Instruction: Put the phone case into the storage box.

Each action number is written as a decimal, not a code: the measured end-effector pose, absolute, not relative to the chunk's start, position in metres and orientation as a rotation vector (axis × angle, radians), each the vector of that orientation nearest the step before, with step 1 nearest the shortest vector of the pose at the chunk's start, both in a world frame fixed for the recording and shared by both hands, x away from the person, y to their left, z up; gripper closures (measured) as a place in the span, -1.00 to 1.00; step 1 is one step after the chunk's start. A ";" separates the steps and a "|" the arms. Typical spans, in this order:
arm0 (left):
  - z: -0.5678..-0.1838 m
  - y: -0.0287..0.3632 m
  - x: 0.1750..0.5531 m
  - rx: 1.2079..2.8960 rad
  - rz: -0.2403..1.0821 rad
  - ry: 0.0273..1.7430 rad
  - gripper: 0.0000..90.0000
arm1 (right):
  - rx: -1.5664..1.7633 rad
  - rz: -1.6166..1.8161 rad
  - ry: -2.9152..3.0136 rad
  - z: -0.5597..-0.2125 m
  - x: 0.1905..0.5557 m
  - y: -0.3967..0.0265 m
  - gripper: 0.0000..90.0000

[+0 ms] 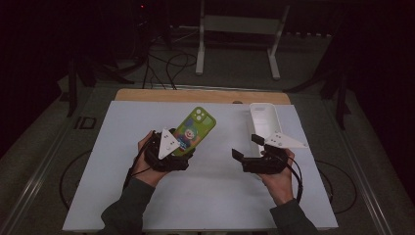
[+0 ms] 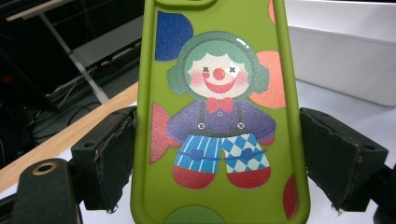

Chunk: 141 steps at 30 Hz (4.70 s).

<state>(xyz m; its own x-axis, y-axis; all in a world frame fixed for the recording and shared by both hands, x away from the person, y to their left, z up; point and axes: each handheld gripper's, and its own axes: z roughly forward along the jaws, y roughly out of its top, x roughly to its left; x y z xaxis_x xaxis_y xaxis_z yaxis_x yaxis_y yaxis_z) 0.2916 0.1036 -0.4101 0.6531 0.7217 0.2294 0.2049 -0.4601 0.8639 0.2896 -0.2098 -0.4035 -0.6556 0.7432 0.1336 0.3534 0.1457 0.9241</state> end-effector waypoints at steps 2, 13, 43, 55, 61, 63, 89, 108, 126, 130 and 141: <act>-0.410 0.104 0.291 2.000 0.746 0.717 -0.64 | 1.054 1.514 2.074 -0.403 0.291 -0.209 -0.80; -0.408 0.099 0.287 2.006 0.761 0.676 -0.64 | 1.082 1.531 2.103 -0.397 0.304 -0.198 -0.80; -0.407 0.084 0.282 2.011 0.767 0.610 -0.64 | 1.096 1.631 2.161 -0.386 0.319 -0.181 -0.80; -0.408 0.078 0.280 2.025 0.762 0.580 -0.64 | 1.119 1.670 2.182 -0.387 0.325 -0.174 -0.77; -0.410 0.072 0.279 2.030 0.756 0.563 -0.64 | 1.116 1.678 2.201 -0.386 0.326 -0.171 -0.69; -0.410 0.071 0.279 2.030 0.752 0.555 -0.64 | 1.105 1.677 2.214 -0.386 0.326 -0.169 -0.65; -0.419 0.068 0.280 2.038 0.700 0.538 -0.64 | 1.021 1.765 2.324 -0.380 0.324 -0.159 0.78; -0.421 0.074 0.290 2.053 0.625 0.610 -0.80 | 0.952 1.708 2.325 -0.379 0.321 -0.156 0.92; -0.416 0.088 0.296 2.034 0.495 0.637 -0.89 | 0.835 1.672 2.387 -0.377 0.318 -0.158 0.92; -0.416 0.090 0.297 2.039 0.469 0.632 -0.88 | 0.803 1.662 2.403 -0.376 0.316 -0.159 0.92; -0.417 0.092 0.298 2.046 0.412 0.598 -0.83 | 0.717 1.652 2.436 -0.374 0.311 -0.160 0.92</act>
